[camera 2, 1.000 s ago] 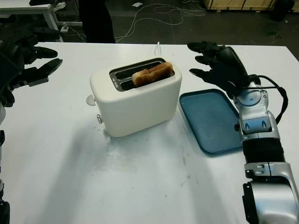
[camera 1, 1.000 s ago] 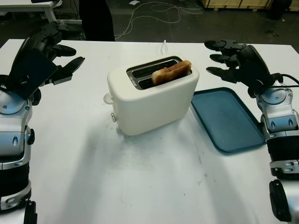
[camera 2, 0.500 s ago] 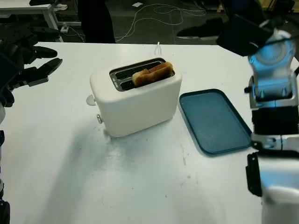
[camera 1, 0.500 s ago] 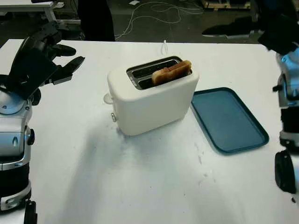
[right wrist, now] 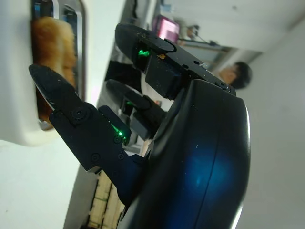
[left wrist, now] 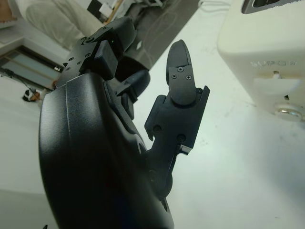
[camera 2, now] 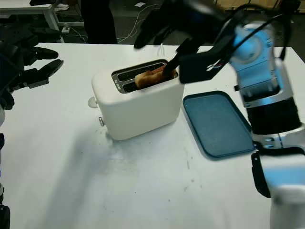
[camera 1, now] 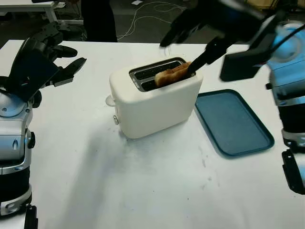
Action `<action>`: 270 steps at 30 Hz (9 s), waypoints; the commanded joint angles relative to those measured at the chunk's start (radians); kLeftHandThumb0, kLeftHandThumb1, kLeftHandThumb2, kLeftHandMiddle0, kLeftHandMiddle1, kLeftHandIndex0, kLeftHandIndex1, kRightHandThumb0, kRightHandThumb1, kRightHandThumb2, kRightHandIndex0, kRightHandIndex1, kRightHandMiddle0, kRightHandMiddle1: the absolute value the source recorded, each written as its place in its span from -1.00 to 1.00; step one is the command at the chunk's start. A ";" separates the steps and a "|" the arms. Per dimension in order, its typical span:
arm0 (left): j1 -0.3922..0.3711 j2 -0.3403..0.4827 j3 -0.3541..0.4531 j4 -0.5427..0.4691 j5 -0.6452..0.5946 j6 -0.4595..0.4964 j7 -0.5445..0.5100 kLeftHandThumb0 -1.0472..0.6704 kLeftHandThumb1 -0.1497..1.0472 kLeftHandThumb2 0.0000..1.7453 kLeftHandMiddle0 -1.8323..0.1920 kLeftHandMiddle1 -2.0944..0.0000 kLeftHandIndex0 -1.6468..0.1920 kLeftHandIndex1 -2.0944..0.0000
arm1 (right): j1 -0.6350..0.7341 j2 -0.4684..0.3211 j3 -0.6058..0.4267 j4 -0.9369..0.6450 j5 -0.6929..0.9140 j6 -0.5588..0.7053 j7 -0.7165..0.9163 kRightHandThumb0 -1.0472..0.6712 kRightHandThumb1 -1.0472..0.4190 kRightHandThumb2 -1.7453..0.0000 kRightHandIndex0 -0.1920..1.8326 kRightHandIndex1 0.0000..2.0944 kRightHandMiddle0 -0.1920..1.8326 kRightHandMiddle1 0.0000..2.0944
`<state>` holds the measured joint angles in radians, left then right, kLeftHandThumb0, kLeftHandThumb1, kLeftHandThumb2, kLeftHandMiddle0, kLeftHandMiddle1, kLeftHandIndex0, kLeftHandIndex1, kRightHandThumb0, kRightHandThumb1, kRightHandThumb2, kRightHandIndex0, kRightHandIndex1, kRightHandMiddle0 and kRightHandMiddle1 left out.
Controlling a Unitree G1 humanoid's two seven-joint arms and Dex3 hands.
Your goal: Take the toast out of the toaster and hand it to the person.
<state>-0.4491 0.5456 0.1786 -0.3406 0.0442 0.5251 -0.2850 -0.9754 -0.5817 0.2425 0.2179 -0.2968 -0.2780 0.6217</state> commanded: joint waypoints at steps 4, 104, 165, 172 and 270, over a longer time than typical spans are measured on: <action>0.019 0.005 0.004 0.000 0.003 -0.013 0.004 -0.10 0.66 -0.55 0.66 0.05 0.48 0.39 | 0.015 -0.002 0.006 0.047 -0.024 -0.051 -0.004 -0.26 -0.17 0.98 0.25 -0.87 0.19 -0.97; 0.030 -0.003 0.013 0.001 -0.001 -0.049 0.009 -0.06 0.63 -0.57 0.65 0.06 0.46 0.41 | -0.383 0.062 -0.280 1.026 0.140 -0.054 -0.302 -0.26 -0.83 0.66 0.11 0.67 -0.15 0.67; 0.040 -0.014 0.016 0.085 -0.014 -0.178 0.011 -0.15 0.50 -0.49 0.67 -0.08 0.49 0.26 | -0.134 0.303 -0.568 1.130 0.308 0.228 -0.733 0.03 -0.83 0.56 -0.21 0.67 -0.64 0.67; 0.043 -0.007 0.015 0.081 -0.009 -0.172 0.008 -0.15 0.51 -0.48 0.68 -0.08 0.50 0.25 | -0.134 0.302 -0.563 1.129 0.301 0.232 -0.728 0.03 -0.83 0.57 -0.18 0.67 -0.64 0.67; 0.622 -0.442 -0.133 -0.082 0.042 -0.402 0.260 -0.28 0.79 -0.55 0.80 0.14 0.69 0.42 | 1.109 0.553 -0.205 -0.474 0.293 0.305 -0.614 -0.44 -0.83 0.27 -0.69 -0.94 -0.66 -1.00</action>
<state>0.1765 0.1002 0.0466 -0.4189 0.0864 0.1081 -0.0208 0.1433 -0.0263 0.0386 -0.2363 0.0069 -0.0024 0.0144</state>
